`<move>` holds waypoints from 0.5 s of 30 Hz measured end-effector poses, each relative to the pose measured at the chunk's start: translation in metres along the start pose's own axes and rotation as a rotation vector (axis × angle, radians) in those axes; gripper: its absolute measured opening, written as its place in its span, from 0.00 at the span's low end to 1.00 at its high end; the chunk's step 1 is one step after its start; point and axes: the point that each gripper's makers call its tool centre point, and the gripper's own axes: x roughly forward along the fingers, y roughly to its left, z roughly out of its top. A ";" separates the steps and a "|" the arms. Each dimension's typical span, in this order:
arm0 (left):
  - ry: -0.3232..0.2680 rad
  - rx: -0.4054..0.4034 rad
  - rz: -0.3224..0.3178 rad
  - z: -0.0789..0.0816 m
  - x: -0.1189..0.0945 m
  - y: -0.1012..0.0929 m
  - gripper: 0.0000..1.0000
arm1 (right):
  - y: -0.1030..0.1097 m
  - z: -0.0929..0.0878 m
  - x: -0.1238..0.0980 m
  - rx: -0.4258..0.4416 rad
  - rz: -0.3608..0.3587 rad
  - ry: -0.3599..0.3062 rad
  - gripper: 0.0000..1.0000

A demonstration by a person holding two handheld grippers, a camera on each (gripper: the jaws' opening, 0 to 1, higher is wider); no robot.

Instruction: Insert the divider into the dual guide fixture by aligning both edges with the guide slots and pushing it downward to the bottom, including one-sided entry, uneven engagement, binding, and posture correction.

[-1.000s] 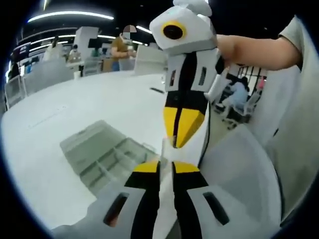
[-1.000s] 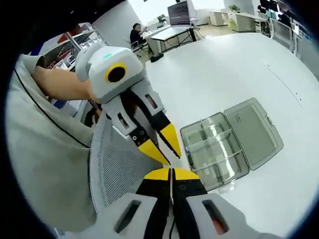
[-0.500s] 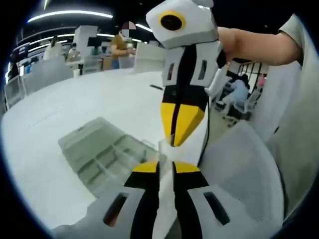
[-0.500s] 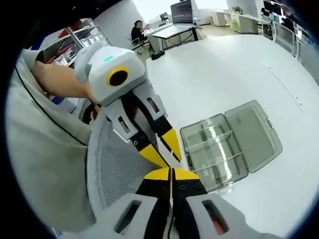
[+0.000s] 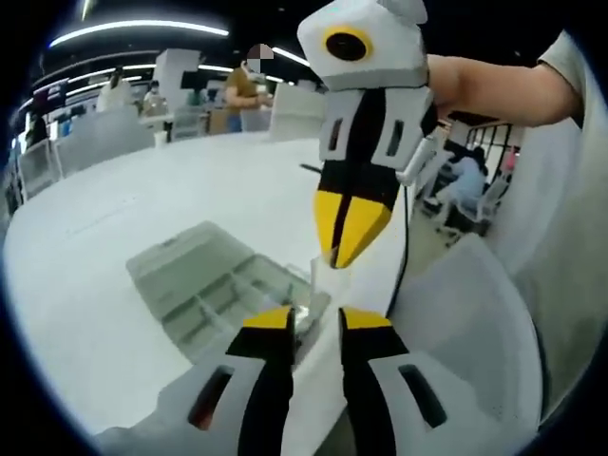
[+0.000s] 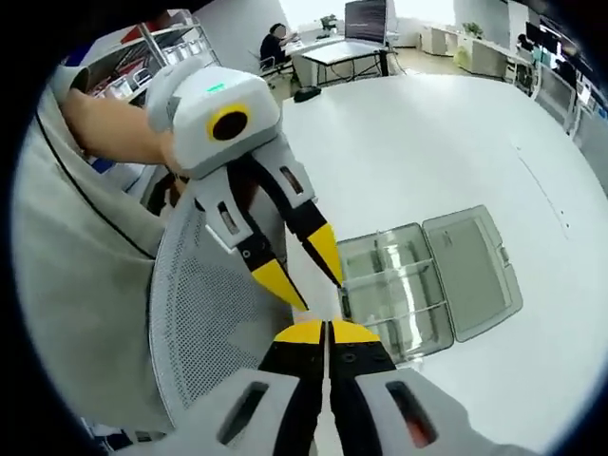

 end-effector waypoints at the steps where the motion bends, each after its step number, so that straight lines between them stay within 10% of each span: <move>1: -0.003 -0.003 0.002 0.000 -0.001 0.000 0.16 | -0.001 0.000 0.000 -0.009 -0.004 0.005 0.00; 15: -0.015 -0.033 0.078 -0.002 -0.016 0.011 0.21 | -0.020 0.001 -0.001 -0.097 -0.065 0.064 0.00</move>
